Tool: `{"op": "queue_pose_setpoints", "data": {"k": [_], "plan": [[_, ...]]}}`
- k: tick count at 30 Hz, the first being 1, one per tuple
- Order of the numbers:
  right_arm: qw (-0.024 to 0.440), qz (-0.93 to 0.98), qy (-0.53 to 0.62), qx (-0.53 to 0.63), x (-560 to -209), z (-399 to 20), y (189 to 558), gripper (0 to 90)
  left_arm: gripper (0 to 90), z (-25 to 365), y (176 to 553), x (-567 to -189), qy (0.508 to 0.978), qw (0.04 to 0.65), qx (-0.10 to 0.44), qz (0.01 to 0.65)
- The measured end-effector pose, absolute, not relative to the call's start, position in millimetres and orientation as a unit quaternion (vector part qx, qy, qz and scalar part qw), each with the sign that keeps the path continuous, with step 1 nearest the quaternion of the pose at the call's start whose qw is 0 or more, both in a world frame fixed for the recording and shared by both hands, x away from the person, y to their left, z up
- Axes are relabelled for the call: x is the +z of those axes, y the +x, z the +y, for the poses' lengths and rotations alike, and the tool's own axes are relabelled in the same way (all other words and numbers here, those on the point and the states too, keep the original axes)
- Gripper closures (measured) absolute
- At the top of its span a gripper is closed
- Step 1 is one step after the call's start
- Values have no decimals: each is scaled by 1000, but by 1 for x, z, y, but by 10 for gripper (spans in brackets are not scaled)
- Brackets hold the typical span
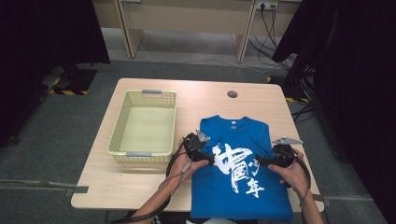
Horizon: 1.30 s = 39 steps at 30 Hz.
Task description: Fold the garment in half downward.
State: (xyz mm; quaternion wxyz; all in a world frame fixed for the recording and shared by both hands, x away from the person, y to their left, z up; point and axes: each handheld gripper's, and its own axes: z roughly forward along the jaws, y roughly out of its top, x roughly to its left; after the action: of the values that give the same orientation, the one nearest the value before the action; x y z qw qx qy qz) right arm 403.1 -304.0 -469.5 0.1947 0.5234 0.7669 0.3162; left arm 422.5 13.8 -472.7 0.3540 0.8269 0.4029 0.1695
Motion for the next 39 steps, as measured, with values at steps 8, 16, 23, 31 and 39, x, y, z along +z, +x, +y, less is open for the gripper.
{"op": "queue_pose_setpoints", "data": {"k": [8, 16, 23, 31, 39], "plan": [[204, 755, 534, 322, -458, -308, 422, 103, 58, 7, 446, -461, 809, 367, 180, 421], [214, 754, 538, 310, -462, -305, 444, 103, 62, 4, 467, -467, 801, 363, 184, 440], [214, 742, 557, 305, -465, -305, 467, 104, 62, 6, 485, -474, 787, 359, 185, 465], [209, 736, 568, 303, -469, -308, 481, 114, 63, 8, 492, -479, 784, 356, 188, 472], [205, 735, 570, 306, -472, -307, 492, 129, 63, 7, 500, -480, 780, 354, 188, 480]]}}
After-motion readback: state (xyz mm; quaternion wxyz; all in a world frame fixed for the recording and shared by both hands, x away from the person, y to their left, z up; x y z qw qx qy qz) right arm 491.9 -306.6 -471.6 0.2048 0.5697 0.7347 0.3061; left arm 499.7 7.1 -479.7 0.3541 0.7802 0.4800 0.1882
